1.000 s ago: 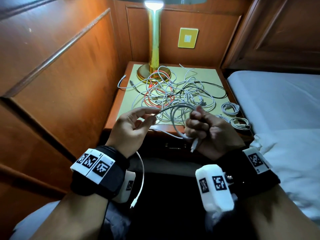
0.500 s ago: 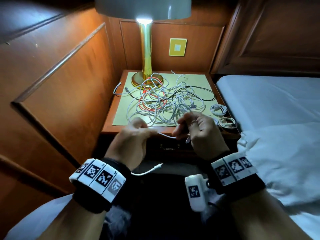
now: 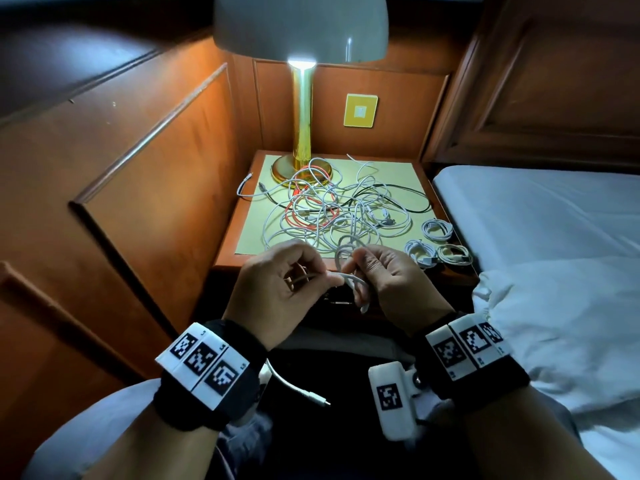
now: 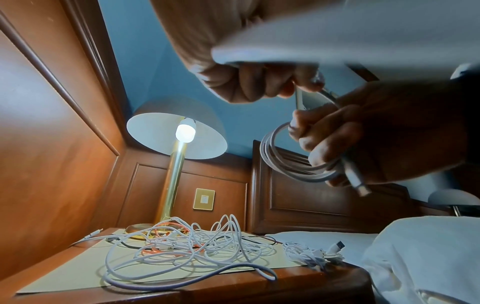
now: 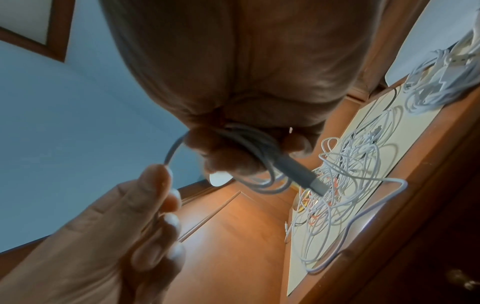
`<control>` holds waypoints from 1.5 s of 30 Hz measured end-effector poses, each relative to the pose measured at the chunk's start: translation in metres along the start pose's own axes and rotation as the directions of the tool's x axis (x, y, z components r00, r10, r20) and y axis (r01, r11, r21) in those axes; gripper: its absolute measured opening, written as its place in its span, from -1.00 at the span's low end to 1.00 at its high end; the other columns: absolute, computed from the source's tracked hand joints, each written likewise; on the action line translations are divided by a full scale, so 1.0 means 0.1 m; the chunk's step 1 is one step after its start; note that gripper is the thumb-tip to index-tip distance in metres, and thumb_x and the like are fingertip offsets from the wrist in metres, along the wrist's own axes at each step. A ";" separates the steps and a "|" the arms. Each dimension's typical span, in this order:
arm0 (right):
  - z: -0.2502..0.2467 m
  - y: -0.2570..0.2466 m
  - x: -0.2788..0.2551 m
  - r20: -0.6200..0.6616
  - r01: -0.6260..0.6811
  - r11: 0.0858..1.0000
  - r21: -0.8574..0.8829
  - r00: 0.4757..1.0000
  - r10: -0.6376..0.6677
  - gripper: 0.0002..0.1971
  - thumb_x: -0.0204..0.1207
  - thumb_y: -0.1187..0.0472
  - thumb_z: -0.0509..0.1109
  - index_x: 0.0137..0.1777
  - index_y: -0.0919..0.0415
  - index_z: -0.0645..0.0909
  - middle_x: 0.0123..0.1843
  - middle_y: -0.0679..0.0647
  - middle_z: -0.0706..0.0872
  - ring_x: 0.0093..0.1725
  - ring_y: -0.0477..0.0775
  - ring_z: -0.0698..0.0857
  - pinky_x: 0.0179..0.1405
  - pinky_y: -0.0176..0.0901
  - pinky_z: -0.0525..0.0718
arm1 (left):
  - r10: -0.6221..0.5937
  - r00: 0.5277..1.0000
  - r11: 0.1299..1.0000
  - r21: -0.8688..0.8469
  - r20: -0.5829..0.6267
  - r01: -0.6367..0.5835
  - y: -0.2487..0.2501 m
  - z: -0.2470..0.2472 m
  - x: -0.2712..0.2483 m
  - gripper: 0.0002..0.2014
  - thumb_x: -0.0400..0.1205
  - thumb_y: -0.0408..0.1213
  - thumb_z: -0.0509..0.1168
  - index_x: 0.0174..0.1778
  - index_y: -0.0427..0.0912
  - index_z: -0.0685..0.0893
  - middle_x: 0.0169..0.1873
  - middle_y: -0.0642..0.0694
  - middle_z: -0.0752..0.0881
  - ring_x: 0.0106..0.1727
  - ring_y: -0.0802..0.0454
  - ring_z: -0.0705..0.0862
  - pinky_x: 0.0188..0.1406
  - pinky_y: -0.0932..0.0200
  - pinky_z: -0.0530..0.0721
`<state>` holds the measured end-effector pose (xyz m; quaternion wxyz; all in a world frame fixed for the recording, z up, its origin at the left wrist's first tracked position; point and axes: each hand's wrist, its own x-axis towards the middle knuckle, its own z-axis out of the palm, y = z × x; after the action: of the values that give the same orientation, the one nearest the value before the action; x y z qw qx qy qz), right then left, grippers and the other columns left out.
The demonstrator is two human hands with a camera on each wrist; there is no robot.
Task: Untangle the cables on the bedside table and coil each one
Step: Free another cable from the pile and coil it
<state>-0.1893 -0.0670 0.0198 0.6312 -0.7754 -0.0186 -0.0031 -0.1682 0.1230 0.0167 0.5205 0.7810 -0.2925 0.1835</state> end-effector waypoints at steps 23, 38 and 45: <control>0.24 0.08 0.08 0.182 -0.299 0.696 0.653 0.954 0.240 -0.65 0.56 -0.03 0.23 -0.32 0.14 0.23 -0.57 -0.10 0.24 -0.65 -0.18 0.18 -0.67 -0.35 0.10 | -0.304 0.947 0.952 -0.005 -0.105 0.305 -0.30 0.11 -0.06 -0.92 0.67 -0.14 0.42 -0.06 -0.02 0.81 -0.51 0.27 0.68 -0.50 0.28 0.65 -0.35 0.31 0.61; 0.33 0.25 0.43 0.182 -0.346 0.771 0.534 0.938 0.294 -0.61 0.50 -0.10 0.30 -0.32 0.21 0.34 -0.46 0.04 0.25 -0.54 -0.10 0.19 -0.65 -0.40 0.31 | -0.237 0.971 0.959 0.170 0.030 0.229 -0.49 0.11 0.04 -0.70 0.52 -0.14 0.35 0.09 -0.17 0.84 -0.15 0.01 0.85 -0.18 0.08 0.80 -0.04 0.11 0.71; 0.27 0.28 0.45 0.271 -0.434 0.688 0.581 0.901 0.340 -0.80 0.64 0.12 0.29 -0.10 0.25 0.56 -0.37 0.02 0.54 -0.55 -0.10 0.33 -0.59 -0.29 0.28 | -0.154 0.986 0.975 0.170 0.063 0.141 -0.50 0.08 0.04 -0.76 0.57 -0.24 0.37 0.11 -0.16 0.83 -0.10 0.00 0.85 -0.10 0.10 0.80 -0.02 0.20 0.70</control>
<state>-0.1444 -0.0456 -0.0120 0.8362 -0.5038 0.1009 0.1916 -0.1326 0.1291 -0.0192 0.4547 0.8474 -0.2368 0.1383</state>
